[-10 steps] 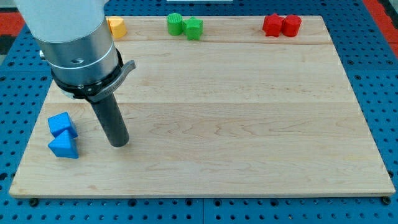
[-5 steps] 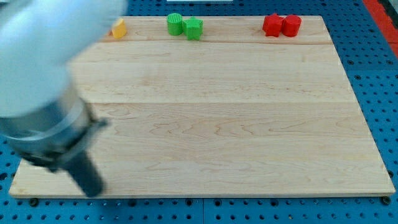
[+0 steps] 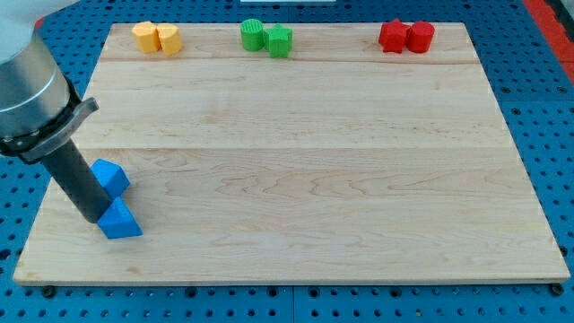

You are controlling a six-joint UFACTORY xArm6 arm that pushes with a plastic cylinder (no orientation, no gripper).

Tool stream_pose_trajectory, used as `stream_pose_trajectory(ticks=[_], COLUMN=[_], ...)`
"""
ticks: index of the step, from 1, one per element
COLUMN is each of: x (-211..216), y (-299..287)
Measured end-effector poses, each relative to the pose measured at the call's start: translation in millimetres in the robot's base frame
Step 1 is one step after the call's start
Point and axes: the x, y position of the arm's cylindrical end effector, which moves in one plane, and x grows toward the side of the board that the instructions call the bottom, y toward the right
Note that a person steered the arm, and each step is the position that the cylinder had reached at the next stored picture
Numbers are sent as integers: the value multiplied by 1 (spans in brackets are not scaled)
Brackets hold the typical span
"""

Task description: Separate the blue triangle from blue cube

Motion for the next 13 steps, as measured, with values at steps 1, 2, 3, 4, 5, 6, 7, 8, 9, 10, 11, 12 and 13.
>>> stream_pose_trajectory(ticks=[1, 2, 3, 4, 5, 6, 7, 8, 9, 10, 11, 12, 13], x=[0, 0, 0, 24, 34, -3, -8, 18, 23, 47, 38, 14, 37], y=[4, -13, -26, -26, -14, 6, 34, 58, 19, 12, 47, 100, 127])
